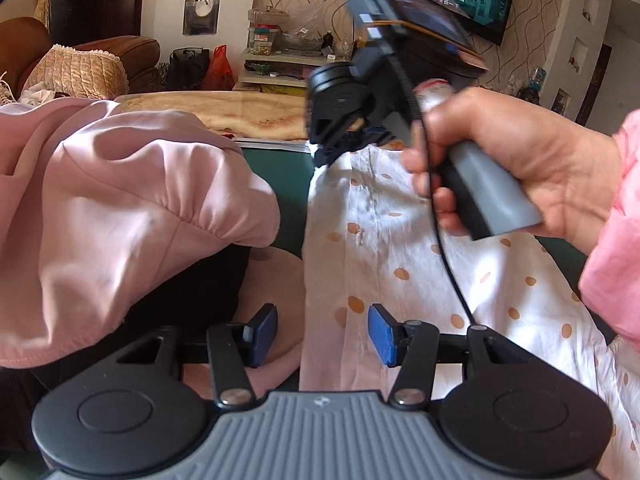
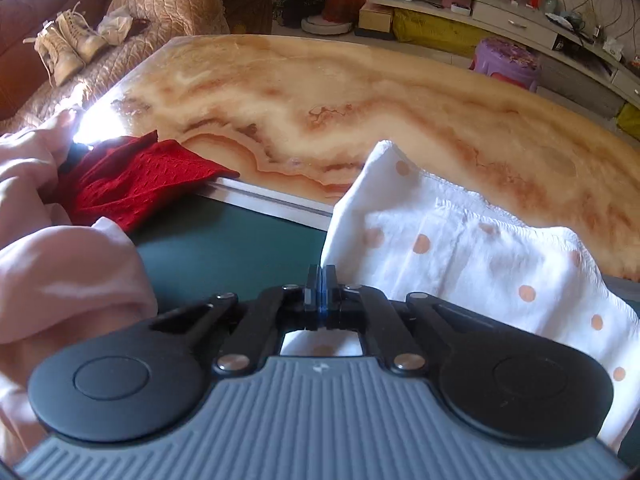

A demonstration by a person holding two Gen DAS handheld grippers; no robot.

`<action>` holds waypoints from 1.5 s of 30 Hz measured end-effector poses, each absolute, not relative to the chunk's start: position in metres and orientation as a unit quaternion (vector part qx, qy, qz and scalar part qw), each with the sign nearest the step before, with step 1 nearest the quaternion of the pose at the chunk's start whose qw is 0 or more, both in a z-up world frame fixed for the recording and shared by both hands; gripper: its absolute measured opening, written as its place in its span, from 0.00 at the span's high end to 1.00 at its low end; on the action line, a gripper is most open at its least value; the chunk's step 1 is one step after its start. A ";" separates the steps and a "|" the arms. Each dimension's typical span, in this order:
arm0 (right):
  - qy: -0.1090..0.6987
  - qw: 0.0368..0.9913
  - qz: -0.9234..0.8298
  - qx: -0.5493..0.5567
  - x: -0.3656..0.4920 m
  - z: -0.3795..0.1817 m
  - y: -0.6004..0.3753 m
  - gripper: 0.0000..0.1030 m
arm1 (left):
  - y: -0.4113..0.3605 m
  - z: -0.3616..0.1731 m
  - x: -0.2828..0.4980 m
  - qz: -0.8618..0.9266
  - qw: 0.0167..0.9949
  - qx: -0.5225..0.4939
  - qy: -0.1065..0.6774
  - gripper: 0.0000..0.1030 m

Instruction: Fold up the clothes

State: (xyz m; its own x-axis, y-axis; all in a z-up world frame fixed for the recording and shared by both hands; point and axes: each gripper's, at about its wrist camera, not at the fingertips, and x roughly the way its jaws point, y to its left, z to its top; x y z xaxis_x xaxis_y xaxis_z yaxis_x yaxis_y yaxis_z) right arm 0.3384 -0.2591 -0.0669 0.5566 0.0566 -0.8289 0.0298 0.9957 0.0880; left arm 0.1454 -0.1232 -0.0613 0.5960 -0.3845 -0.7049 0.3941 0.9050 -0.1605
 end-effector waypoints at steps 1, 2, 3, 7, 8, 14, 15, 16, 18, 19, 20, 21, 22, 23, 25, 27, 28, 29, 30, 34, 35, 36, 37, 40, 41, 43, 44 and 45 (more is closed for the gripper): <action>0.459 0.887 0.008 0.054 0.329 -0.059 -0.273 0.98 | -0.119 -0.059 0.147 -0.218 0.894 0.002 0.391 0.45; 0.446 0.892 0.009 0.070 0.317 -0.049 -0.290 0.98 | -0.115 -0.057 0.149 -0.219 0.895 -0.002 0.389 0.45; 0.433 0.897 0.011 0.091 0.304 -0.039 -0.310 0.98 | -0.112 -0.056 0.152 -0.221 0.895 -0.008 0.387 0.45; 0.396 0.907 -0.017 0.143 0.244 -0.008 -0.395 0.98 | -0.112 -0.053 0.159 -0.240 0.892 -0.018 0.383 0.44; 0.394 0.907 -0.035 0.145 0.231 -0.006 -0.414 0.98 | -0.115 -0.053 0.159 -0.243 0.892 -0.014 0.381 0.44; 0.457 0.864 -0.149 0.148 0.192 -0.044 -0.483 0.92 | -0.141 -0.063 0.156 -0.263 0.884 0.003 0.386 0.44; 0.458 0.860 -0.170 0.147 0.193 -0.049 -0.486 0.87 | -0.148 -0.067 0.154 -0.267 0.882 0.011 0.389 0.44; 0.446 0.861 -0.190 0.151 0.193 -0.049 -0.488 0.77 | -0.155 -0.071 0.151 -0.270 0.880 0.021 0.390 0.44; 0.393 0.877 -0.227 0.158 0.194 -0.041 -0.482 0.70 | -0.166 -0.075 0.143 -0.277 0.879 0.040 0.387 0.44; 0.364 0.890 -0.230 0.150 0.196 -0.034 -0.474 0.69 | -0.169 -0.076 0.139 -0.281 0.879 0.048 0.383 0.44; 0.342 0.905 -0.210 0.141 0.202 -0.028 -0.463 0.68 | -0.173 -0.077 0.135 -0.284 0.879 0.059 0.379 0.44; 0.334 0.917 -0.175 0.133 0.213 -0.024 -0.451 0.67 | -0.175 -0.079 0.131 -0.283 0.880 0.070 0.375 0.44; 0.336 0.921 -0.150 0.125 0.225 -0.022 -0.438 0.66 | -0.178 -0.080 0.127 -0.283 0.881 0.082 0.370 0.44; 0.341 0.925 -0.122 0.117 0.239 -0.020 -0.421 0.65 | -0.180 -0.081 0.125 -0.282 0.882 0.088 0.368 0.44; 0.386 0.915 -0.030 0.112 0.277 -0.025 -0.387 0.55 | -0.181 -0.081 0.123 -0.279 0.882 0.083 0.369 0.44; 0.433 0.896 0.007 0.093 0.314 -0.038 -0.350 0.55 | -0.179 -0.080 0.123 -0.276 0.883 0.072 0.372 0.44; 0.449 0.890 0.008 0.080 0.328 -0.045 -0.333 0.55 | -0.178 -0.080 0.122 -0.274 0.884 0.066 0.373 0.44; 0.463 0.884 0.006 0.066 0.343 -0.053 -0.317 0.55 | -0.177 -0.079 0.121 -0.273 0.885 0.062 0.372 0.44; 0.474 0.879 -0.005 0.051 0.354 -0.059 -0.304 0.55 | -0.175 -0.079 0.120 -0.271 0.886 0.060 0.371 0.44; 0.493 0.868 -0.052 0.026 0.371 -0.080 -0.276 0.55 | -0.173 -0.079 0.114 -0.270 0.889 0.064 0.365 0.44; 0.488 0.871 -0.052 0.038 0.370 -0.081 -0.278 0.56 | -0.172 -0.079 0.114 -0.271 0.889 0.062 0.365 0.44; 0.484 0.872 -0.053 0.040 0.369 -0.083 -0.279 0.58 | -0.171 -0.079 0.114 -0.272 0.889 0.058 0.365 0.44; 0.483 0.874 -0.052 0.038 0.368 -0.084 -0.280 0.67 | -0.170 -0.079 0.113 -0.273 0.889 0.055 0.365 0.44; 0.485 0.872 -0.051 0.045 0.361 -0.078 -0.287 0.97 | -0.166 -0.079 0.111 -0.274 0.888 0.042 0.366 0.44; 0.481 0.873 -0.046 0.065 0.359 -0.076 -0.292 0.97 | -0.165 -0.079 0.110 -0.276 0.887 0.035 0.369 0.44; 0.459 0.880 -0.020 0.119 0.352 -0.072 -0.300 0.97 | -0.162 -0.079 0.107 -0.279 0.885 0.028 0.372 0.44; 0.450 0.882 -0.005 0.140 0.350 -0.070 -0.301 0.97 | -0.161 -0.079 0.106 -0.280 0.885 0.027 0.372 0.44; 0.447 0.881 0.009 0.155 0.350 -0.072 -0.302 0.97 | -0.160 -0.079 0.104 -0.280 0.885 0.029 0.371 0.44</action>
State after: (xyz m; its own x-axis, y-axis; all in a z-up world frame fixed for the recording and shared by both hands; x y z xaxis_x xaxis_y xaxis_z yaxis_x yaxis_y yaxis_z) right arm 0.3504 -0.3021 -0.0717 0.5999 0.1539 -0.7851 0.1226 0.9521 0.2803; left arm 0.1037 -0.1602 -0.0785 0.5683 -0.4745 -0.6722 0.5172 0.8414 -0.1566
